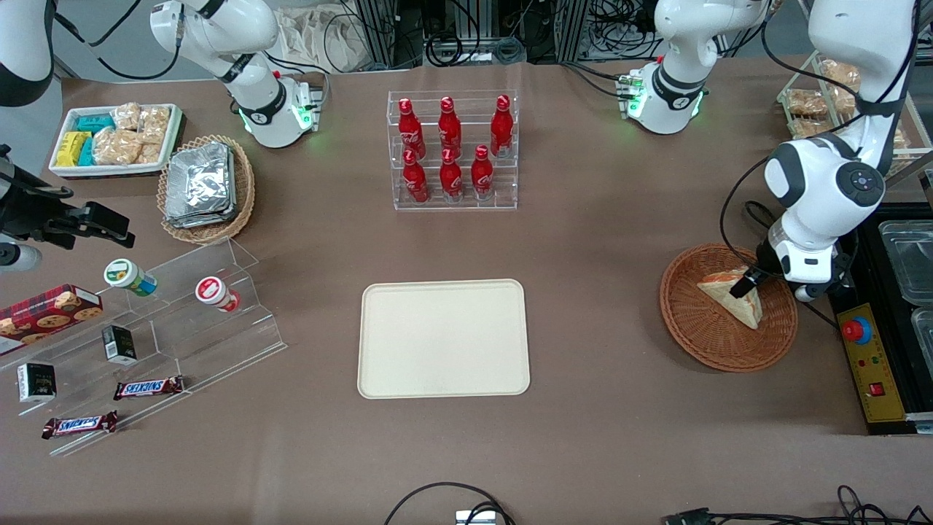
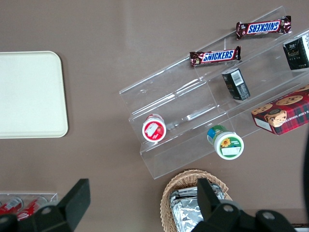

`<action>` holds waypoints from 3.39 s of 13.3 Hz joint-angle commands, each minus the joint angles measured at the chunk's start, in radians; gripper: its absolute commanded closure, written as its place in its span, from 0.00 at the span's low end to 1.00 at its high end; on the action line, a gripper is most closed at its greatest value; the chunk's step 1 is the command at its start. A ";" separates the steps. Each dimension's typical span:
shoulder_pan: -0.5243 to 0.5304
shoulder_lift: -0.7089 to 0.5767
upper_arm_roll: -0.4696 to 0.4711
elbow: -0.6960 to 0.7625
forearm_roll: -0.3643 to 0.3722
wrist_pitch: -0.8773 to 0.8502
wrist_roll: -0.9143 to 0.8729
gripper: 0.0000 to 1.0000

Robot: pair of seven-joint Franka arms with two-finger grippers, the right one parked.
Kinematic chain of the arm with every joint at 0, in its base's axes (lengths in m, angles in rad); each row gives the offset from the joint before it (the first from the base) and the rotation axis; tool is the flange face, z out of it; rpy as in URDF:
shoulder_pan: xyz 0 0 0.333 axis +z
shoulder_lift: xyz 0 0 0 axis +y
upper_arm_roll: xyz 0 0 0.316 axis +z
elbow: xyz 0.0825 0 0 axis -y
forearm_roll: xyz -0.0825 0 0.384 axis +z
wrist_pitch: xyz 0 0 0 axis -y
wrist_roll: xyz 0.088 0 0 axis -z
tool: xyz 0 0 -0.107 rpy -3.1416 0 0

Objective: Place sandwich from basket to tray
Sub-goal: 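Lower the open left gripper around the wrapped sandwich and close it, then lift the held sandwich up out of the basket, then carry the sandwich with the left gripper over the cream tray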

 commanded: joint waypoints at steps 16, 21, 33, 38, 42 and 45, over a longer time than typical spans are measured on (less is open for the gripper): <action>-0.008 0.019 -0.019 0.027 0.017 -0.014 0.123 0.84; -0.031 -0.017 -0.051 0.033 0.017 -0.028 0.457 0.84; -0.239 -0.005 -0.059 0.525 0.068 -0.591 0.561 0.82; -0.379 0.087 -0.059 0.766 0.069 -0.740 0.395 0.82; -0.492 0.197 -0.058 0.921 0.077 -0.768 0.255 0.82; -0.577 0.286 -0.058 0.993 0.132 -0.777 0.136 0.83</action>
